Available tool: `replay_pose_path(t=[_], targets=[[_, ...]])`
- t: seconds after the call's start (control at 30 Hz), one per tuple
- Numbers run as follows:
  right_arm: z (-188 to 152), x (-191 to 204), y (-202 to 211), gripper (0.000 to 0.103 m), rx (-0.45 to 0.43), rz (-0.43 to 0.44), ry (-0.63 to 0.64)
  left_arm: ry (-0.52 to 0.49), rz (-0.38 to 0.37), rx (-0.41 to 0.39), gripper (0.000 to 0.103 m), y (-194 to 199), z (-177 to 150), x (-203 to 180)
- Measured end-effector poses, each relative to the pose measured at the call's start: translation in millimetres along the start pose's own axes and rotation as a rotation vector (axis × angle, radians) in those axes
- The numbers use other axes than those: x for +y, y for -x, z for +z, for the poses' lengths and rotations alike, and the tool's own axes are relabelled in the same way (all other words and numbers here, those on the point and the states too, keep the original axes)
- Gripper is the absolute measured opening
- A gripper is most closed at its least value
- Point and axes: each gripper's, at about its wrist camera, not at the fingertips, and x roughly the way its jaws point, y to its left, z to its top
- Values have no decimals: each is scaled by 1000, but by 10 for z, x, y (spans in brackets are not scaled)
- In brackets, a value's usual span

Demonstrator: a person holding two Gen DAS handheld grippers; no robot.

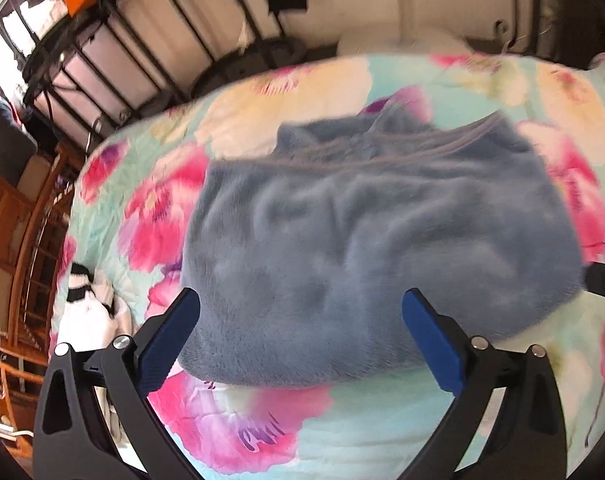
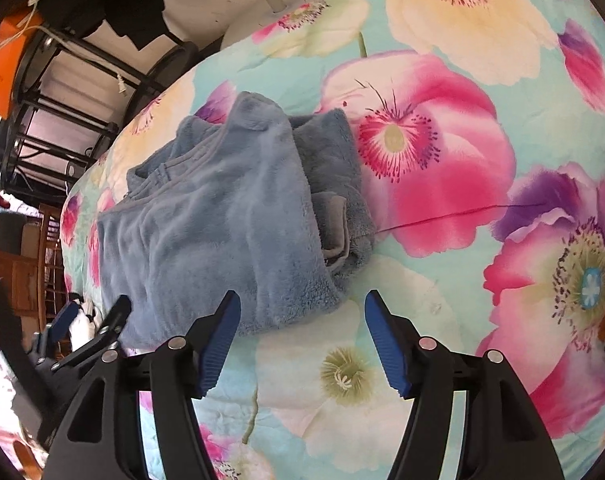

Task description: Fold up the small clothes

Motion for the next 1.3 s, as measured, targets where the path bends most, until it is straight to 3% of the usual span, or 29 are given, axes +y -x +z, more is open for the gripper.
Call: replay_pose_path(t=[0.23,0.5,0.73,0.93,1.1,1.17,1.3], targets=[[200,-237,-125,69,-35,70,-117,12,26,128,99,-387,-2,13],[263,-351,-377,69,-21,152,-156,5,35,162,99,-463,24,-33],[310,-436,-477,77,-39,157,-171,-10,38,185,99,-558,14,-95],[320,-477,-596,78,-24,233,-188,-45,72,188,99,-602,19,-209],[328,-414,-701,78,-32,202,-127,-48,74,194,99,-606,34,-210],[328,-385,-752,76,-37,187,-107,-49,74,195,99,-609,35,-211],[333,-267,-752,59,-50,166,-49,-57,82,196,99,-614,35,-230]])
